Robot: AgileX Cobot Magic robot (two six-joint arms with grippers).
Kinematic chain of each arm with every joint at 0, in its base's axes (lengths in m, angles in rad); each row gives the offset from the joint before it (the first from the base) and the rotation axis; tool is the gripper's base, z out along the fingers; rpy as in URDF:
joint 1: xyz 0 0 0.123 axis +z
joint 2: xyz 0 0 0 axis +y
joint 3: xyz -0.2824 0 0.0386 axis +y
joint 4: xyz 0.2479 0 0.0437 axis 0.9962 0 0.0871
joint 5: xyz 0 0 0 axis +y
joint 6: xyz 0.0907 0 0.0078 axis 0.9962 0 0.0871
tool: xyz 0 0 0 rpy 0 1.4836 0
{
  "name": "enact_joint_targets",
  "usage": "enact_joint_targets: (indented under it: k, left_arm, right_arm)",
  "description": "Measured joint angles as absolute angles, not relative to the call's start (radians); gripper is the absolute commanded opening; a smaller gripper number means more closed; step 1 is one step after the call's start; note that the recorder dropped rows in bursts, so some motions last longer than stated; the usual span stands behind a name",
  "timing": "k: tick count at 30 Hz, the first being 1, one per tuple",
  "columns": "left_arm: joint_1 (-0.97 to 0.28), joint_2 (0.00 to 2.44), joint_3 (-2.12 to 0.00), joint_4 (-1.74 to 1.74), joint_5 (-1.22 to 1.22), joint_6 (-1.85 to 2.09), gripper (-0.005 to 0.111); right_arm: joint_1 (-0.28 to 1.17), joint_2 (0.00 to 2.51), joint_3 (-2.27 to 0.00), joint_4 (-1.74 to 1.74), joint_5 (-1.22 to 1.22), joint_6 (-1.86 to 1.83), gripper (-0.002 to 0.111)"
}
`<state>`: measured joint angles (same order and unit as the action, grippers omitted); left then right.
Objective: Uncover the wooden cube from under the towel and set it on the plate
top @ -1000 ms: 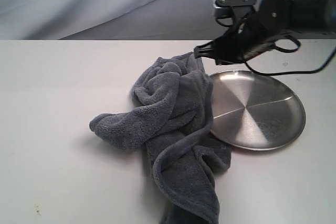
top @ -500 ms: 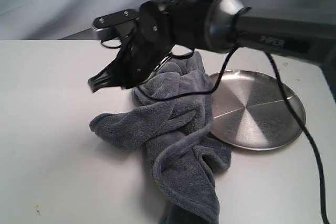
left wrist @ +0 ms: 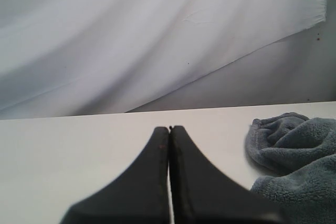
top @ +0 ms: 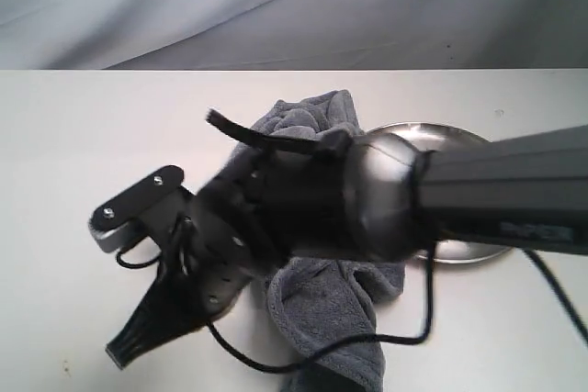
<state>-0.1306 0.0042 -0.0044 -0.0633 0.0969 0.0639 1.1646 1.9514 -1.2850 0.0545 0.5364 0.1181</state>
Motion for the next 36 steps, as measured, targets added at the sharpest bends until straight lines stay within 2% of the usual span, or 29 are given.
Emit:
enact_joint_targets:
  k: [5, 8, 12, 17, 21, 26, 34, 35, 36]
  left_arm:
    - [-0.131, 0.004, -0.004, -0.063, 0.097, 0.064, 0.0]
    - [-0.131, 0.004, -0.004, -0.063, 0.097, 0.064, 0.0]
    - [-0.131, 0.004, -0.004, -0.063, 0.097, 0.064, 0.0]
    - [-0.131, 0.004, -0.004, -0.063, 0.097, 0.064, 0.0]
    - [-0.131, 0.004, -0.004, -0.063, 0.097, 0.064, 0.0]
    - [-0.131, 0.004, -0.004, -0.063, 0.097, 0.064, 0.0]
    - [-0.131, 0.004, -0.004, -0.063, 0.097, 0.064, 0.0]
    - [-0.131, 0.004, -0.004, -0.063, 0.097, 0.064, 0.0]
    - [-0.131, 0.004, -0.004, -0.063, 0.097, 0.064, 0.0]
  right_arm:
    - [1.07, 1.722, -0.924, 0.144, 0.334, 0.138, 0.0]
    - [0.898, 1.63, -0.787, 0.14, 0.307, 0.138, 0.0]
    - [0.642, 1.598, -0.74, 0.082, 0.272, 0.145, 0.0]
    - [0.481, 1.63, -0.826, 0.076, 0.218, 0.145, 0.0]
    - [0.48, 1.762, -1.046, 0.074, 0.259, 0.128, 0.0]
    - [0.603, 1.901, -1.315, 0.072, 0.424, 0.067, 0.0]
    - [0.755, 1.904, -1.345, 0.027, 0.445, 0.058, 0.0]
    - [0.777, 1.904, -1.345, 0.011, 0.445, 0.058, 0.001]
    - [0.788, 1.904, -1.345, 0.0, 0.445, 0.058, 0.006]
